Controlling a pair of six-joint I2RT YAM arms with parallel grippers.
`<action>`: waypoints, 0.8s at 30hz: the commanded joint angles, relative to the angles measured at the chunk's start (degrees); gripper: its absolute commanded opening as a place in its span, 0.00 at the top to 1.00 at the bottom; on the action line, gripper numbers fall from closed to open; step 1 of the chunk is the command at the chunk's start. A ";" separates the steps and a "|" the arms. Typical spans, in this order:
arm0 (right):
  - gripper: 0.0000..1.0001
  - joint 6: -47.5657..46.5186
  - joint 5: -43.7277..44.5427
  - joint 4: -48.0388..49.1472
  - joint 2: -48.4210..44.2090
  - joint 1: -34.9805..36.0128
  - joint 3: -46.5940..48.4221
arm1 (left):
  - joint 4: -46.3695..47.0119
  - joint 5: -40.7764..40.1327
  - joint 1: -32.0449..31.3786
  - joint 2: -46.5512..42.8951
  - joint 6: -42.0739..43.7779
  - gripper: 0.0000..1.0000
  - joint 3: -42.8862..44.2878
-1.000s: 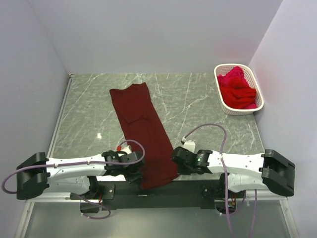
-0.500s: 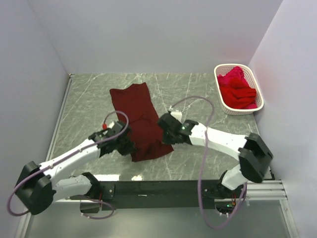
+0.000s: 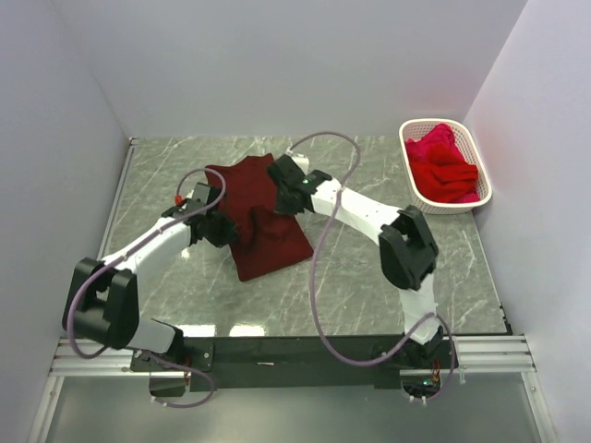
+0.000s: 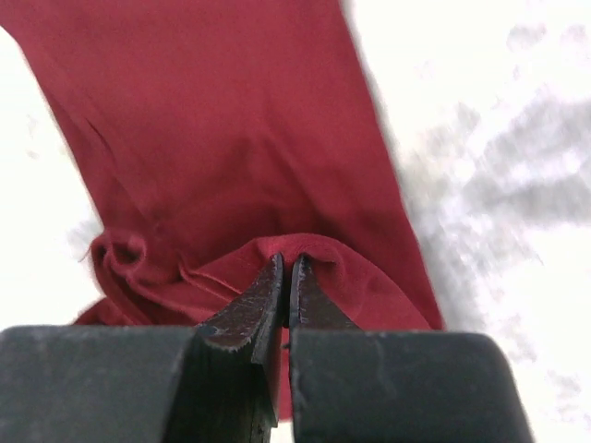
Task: Fold and stack the t-shirts
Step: Fold the tshirt
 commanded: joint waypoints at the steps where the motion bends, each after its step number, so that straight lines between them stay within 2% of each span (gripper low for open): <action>1: 1.00 -3.26 0.52 -2.50 6.08 -1.23 9.68 | 5.19 3.00 4.09 3.80 3.99 0.99 3.44; 5: 1.00 -4.32 0.34 -4.09 11.90 -2.63 17.86 | 7.74 6.17 6.56 10.14 6.81 0.99 5.90; 7: 0.96 -4.76 -0.70 -2.78 13.65 -3.25 18.58 | 10.82 7.92 8.05 13.03 8.13 0.97 6.08; 8: 0.92 -4.85 -1.05 -2.68 14.36 -3.51 19.71 | 12.30 8.80 8.58 13.74 8.57 0.83 5.73; 9: 0.81 -4.85 -0.80 -3.38 15.33 -3.86 20.24 | 15.97 10.38 9.71 14.19 9.62 0.72 4.51; 11: 0.71 -5.11 -0.79 -3.30 15.34 -4.22 19.55 | 18.81 12.67 10.69 14.02 9.89 0.37 3.54; 12: 0.63 -5.46 -0.71 -1.65 13.77 -4.22 18.41 | 20.30 13.03 11.30 13.14 10.06 0.33 2.84; 13: 0.58 -5.72 -0.71 -0.41 12.71 -4.39 17.01 | 22.75 13.03 11.48 10.87 9.98 0.27 1.61; 14: 0.55 -6.42 -0.71 0.82 11.57 -4.57 14.47 | 23.21 12.77 11.66 9.55 9.98 0.10 1.25; 16: 0.46 -7.04 -0.01 2.06 8.94 -4.74 13.31 | 20.78 11.46 12.10 6.56 10.33 0.09 2.03; 18: 0.42 -7.66 1.31 0.75 7.87 -4.92 13.66 | 17.26 8.21 12.10 5.06 10.68 0.10 3.00; 22: 0.41 -6.78 2.46 -0.22 4.18 -5.45 10.68 | 12.24 5.04 12.10 1.28 9.63 0.17 2.57; 23: 0.41 -6.00 2.81 -0.31 3.30 -5.27 8.41 | 11.45 5.12 11.93 0.92 9.28 0.24 2.39; 24: 0.41 -5.82 3.16 0.39 1.21 -4.92 7.08 | 11.44 5.99 11.49 0.57 8.84 0.26 1.95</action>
